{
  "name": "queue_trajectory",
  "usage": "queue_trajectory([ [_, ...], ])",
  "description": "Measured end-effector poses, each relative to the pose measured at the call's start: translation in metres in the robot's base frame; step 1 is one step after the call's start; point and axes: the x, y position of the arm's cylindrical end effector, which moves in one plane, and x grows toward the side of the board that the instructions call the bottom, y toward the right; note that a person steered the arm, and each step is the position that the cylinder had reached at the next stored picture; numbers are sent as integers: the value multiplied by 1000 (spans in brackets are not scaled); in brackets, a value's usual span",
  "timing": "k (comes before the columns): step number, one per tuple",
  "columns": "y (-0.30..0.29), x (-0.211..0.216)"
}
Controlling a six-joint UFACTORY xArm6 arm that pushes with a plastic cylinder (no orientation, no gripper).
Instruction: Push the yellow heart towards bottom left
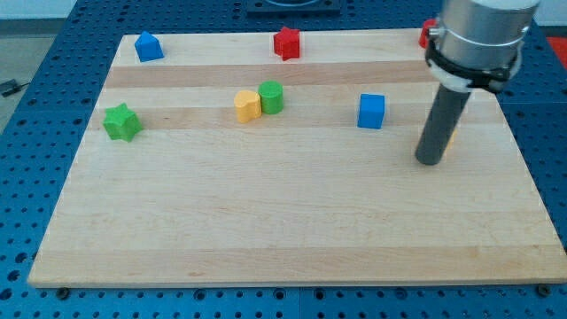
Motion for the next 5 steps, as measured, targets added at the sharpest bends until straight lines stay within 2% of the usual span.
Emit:
queue_trajectory([
  [2,5,-27],
  [5,2,-2],
])
